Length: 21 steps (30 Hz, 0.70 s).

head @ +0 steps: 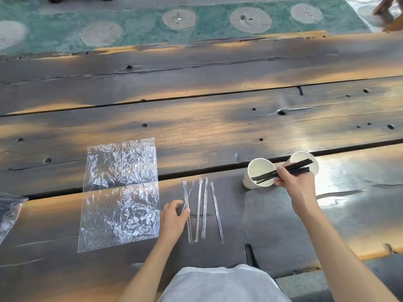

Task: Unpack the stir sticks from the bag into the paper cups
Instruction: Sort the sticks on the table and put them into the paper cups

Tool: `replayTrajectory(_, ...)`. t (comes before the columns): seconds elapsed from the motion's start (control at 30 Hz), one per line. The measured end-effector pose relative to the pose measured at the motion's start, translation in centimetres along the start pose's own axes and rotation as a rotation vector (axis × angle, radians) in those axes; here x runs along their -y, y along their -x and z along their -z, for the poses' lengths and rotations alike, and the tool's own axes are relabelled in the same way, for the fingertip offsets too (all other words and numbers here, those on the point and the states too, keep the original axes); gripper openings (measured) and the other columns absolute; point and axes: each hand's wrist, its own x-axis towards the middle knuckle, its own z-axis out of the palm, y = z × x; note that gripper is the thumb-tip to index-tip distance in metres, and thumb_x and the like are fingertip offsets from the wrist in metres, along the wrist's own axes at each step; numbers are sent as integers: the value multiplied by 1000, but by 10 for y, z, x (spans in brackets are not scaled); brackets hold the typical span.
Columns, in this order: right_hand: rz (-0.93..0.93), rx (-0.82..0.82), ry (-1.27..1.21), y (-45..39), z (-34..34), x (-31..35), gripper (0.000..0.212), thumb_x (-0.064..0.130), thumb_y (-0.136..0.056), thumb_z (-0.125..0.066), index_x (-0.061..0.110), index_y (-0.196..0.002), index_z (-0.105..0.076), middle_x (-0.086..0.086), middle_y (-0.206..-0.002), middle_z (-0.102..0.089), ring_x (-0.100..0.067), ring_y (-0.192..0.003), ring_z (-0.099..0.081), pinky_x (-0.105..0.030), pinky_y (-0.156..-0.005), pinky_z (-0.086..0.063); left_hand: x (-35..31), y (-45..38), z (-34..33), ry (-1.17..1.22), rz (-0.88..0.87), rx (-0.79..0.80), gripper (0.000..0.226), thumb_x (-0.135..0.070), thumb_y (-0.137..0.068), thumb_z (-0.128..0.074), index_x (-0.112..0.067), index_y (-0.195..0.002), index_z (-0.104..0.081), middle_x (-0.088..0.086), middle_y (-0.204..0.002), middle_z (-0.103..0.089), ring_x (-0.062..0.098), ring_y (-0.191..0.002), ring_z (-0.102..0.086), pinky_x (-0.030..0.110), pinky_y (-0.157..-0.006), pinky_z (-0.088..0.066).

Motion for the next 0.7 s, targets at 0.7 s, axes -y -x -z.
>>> replayTrajectory(0.7, -219, 615, 704, 37, -115, -69, 23, 18, -83, -49, 6, -94, -65, -12, -88, -67, -32, -83, -63, -37, -76, -53, -4, -20, -4, 117, 160, 4, 36, -26, -94, -61, -13, -128, -56, 5, -123, -59, 18, -107, -58, 35, -95, -47)
